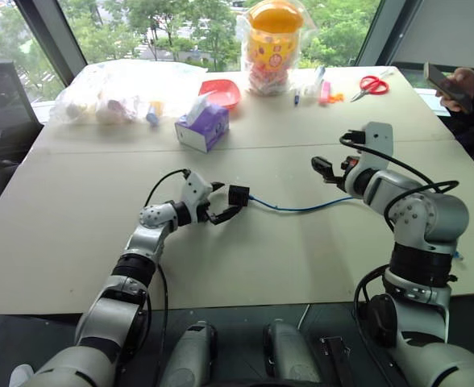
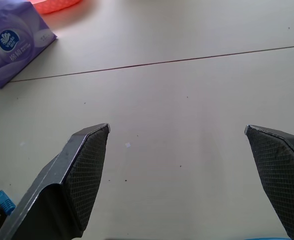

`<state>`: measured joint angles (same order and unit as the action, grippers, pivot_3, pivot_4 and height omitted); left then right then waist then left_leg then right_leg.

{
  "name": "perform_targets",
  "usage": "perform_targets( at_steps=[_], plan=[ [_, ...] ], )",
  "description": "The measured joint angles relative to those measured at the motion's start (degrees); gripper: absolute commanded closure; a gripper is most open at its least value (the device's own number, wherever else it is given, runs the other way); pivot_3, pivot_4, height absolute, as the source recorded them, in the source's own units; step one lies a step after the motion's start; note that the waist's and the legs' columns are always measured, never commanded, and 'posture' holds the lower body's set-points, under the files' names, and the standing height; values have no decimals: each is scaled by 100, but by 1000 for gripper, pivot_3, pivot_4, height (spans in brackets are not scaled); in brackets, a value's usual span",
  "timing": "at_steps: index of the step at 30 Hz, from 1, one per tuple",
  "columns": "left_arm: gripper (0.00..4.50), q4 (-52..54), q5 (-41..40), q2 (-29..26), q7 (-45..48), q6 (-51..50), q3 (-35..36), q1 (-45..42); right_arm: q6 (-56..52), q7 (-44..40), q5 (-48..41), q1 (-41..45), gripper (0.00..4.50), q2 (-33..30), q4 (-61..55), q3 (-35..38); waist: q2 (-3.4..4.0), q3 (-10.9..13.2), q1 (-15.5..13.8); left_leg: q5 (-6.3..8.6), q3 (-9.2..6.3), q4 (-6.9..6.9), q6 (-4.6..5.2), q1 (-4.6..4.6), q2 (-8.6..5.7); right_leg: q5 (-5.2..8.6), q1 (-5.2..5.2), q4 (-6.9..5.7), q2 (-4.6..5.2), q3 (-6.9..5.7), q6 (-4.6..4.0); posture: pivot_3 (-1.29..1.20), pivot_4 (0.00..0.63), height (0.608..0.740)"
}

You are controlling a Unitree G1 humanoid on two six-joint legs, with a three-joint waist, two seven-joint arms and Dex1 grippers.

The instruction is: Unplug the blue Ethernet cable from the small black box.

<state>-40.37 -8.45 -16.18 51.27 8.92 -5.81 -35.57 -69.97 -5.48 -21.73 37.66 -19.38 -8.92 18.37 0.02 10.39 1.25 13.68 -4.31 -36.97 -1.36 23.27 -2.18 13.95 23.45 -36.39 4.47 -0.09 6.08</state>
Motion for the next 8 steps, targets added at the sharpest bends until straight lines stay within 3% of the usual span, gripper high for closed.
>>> perform_targets(
  at_steps=[8],
  plan=[
    [41,860,-237,-635,422,-698,130,438,-648,-880,-502,-143,0,-803,-696,-270,0,2,-28,1,-6,8,1,12,0,1,8,6,4,-1,-1,0,150,740]
  ],
)
